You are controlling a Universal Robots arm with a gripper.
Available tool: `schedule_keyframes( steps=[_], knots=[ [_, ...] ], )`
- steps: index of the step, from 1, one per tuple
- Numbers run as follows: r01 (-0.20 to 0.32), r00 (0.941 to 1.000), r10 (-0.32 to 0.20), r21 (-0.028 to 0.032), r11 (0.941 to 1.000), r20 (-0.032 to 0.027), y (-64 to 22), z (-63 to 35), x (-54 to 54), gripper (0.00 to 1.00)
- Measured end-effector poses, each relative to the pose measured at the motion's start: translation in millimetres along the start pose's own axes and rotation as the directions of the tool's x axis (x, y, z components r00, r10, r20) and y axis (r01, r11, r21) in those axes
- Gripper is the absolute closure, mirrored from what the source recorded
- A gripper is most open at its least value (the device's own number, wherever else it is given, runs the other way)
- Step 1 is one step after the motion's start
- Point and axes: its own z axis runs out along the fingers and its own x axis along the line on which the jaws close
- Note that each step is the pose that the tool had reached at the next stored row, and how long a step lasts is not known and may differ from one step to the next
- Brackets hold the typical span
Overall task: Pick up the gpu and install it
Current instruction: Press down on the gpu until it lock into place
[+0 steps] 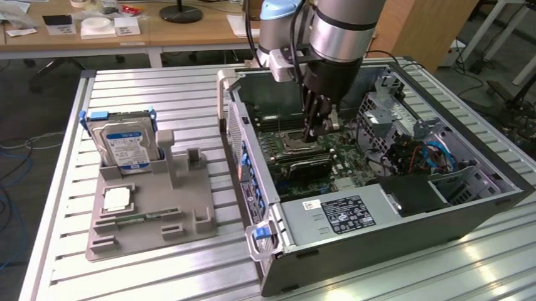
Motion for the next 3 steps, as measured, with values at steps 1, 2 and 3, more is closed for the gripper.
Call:
schedule_keyframes(
  steps=[1,2,3],
  knots=[
    [0.0,1.0,0.0,0.0001,1.0,0.0001,0.0,0.0,0.0,0.89],
    [0.0,1.0,0.0,0.0001,1.0,0.0,0.0,0.0,0.0,0.89],
    [0.0,1.0,0.0,0.0,1.0,0.0,0.0,0.0,0.0,0.89]
  ],
)
